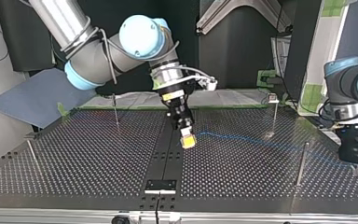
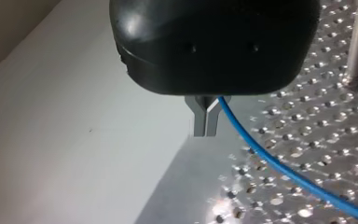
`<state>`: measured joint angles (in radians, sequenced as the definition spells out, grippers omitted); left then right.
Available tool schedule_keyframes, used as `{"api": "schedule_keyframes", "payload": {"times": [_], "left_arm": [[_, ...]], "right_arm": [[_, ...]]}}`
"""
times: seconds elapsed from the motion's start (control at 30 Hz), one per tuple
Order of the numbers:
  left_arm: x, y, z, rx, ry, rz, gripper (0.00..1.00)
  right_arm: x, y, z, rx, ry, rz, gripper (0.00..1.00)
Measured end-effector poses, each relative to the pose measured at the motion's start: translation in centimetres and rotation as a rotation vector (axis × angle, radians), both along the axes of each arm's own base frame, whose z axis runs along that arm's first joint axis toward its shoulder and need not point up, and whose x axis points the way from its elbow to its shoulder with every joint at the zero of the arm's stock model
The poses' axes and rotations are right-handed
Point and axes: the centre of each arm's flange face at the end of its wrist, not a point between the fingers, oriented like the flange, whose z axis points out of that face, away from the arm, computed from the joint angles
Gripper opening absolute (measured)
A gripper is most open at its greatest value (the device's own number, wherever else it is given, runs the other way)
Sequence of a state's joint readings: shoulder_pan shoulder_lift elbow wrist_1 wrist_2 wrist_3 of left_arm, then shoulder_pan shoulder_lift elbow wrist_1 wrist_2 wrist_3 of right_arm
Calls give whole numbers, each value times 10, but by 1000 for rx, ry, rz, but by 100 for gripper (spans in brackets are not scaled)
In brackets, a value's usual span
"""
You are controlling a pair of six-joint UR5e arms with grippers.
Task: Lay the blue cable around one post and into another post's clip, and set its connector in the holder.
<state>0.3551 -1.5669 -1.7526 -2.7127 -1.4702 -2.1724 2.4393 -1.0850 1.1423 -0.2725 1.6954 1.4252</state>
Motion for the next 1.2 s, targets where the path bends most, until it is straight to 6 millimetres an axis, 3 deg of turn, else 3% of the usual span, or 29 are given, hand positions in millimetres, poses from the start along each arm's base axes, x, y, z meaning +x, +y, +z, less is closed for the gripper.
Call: {"api": "schedule_keyframes", "payload": {"times": [0.4, 0.87, 1.2], "left_arm": [[14, -2, -19, 2, 41, -55, 0], [29, -4, -39, 22, 94, -72, 0], [41, -9, -65, 13, 139, -90, 0]], "right_arm": [[5, -15, -9, 17, 11, -12, 0], [-8, -41, -4, 16, -6, -53, 0], [-20, -58, -8, 37, -8, -86, 0]]}}
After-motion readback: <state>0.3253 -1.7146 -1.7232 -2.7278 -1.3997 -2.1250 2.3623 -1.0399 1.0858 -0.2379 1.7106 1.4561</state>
